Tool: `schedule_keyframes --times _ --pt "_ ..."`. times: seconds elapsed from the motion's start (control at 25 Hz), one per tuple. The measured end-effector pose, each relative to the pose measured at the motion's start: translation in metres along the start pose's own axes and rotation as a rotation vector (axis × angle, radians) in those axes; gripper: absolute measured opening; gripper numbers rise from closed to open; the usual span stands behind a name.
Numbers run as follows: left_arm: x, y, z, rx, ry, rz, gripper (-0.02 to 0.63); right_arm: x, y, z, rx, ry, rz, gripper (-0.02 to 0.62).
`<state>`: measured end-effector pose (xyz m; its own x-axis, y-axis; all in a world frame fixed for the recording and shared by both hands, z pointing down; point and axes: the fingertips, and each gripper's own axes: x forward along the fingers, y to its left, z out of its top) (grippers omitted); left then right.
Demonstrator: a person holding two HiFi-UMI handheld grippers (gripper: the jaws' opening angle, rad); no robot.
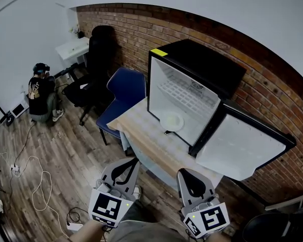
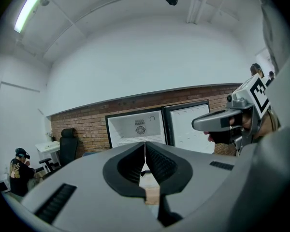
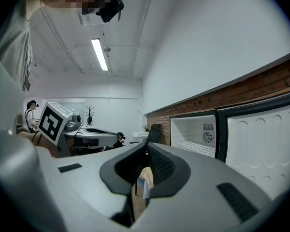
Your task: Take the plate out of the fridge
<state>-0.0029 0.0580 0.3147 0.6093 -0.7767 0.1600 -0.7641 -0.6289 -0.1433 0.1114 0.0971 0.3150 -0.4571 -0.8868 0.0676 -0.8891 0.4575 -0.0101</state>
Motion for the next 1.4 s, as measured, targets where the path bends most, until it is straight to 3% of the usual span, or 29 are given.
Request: schedule_keyframes --times 0.92,1.4 --pt "0.165 0.143 -0.003 0.007 0.028 -0.236 0.018 0.177 -0.091 0.033 -0.031 0.038 -0.252 0.032" --pt "0.225 0.154 -0.038 -0.075 0.108 -0.315 0.019 0.206 -0.116 0.021 -0.041 0.090 -0.308 0.032"
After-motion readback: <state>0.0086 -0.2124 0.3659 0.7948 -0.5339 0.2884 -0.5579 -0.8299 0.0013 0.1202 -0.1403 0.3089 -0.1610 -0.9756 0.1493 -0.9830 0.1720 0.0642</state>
